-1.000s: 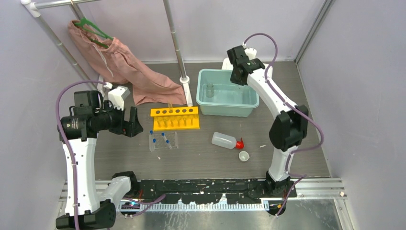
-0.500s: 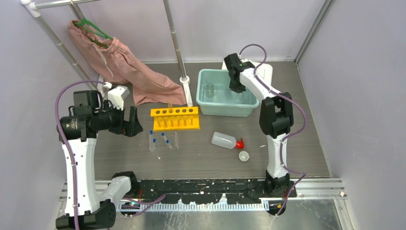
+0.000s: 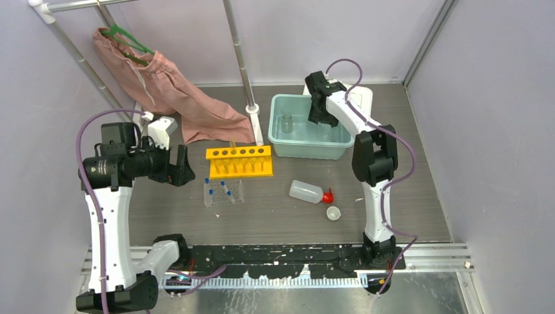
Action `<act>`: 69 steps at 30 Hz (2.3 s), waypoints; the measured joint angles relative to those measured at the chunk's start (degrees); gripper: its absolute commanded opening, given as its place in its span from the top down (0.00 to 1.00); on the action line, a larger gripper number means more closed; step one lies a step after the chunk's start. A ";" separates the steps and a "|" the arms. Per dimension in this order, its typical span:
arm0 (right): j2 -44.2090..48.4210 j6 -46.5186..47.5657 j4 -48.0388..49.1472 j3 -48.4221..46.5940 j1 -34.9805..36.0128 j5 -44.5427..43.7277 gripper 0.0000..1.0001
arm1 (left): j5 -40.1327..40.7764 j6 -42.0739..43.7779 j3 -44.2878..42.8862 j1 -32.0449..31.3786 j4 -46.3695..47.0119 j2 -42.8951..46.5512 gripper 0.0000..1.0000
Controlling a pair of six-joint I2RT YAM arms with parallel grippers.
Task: Organize the chemistry lab equipment
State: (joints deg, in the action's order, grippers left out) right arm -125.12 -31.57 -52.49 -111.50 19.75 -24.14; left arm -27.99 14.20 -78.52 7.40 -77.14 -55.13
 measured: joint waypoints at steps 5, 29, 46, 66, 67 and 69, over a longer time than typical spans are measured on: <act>4.96 0.55 -0.85 0.17 0.48 0.00 0.02 | 0.04 0.02 0.11 0.00 0.11 0.02 0.13; 40.44 15.06 10.88 51.56 25.99 10.99 0.00 | -0.13 0.09 1.97 0.00 0.72 0.57 0.13; 30.56 20.00 17.33 51.04 25.99 14.71 0.01 | -0.13 0.15 1.97 0.00 0.79 0.63 0.13; 28.74 25.31 16.90 51.56 25.99 8.90 0.01 | -0.13 0.17 1.95 0.00 0.63 0.61 0.13; 28.76 25.53 17.05 51.95 25.99 8.72 0.02 | -0.11 0.17 1.95 0.00 0.59 0.61 0.13; 28.92 26.01 17.51 52.98 25.99 8.48 0.03 | -0.11 0.17 1.95 0.00 0.59 0.61 0.13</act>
State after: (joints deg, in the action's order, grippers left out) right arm -96.20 -5.56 -34.98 -58.52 45.74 -15.66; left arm -28.10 14.37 -76.58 7.40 -76.55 -54.52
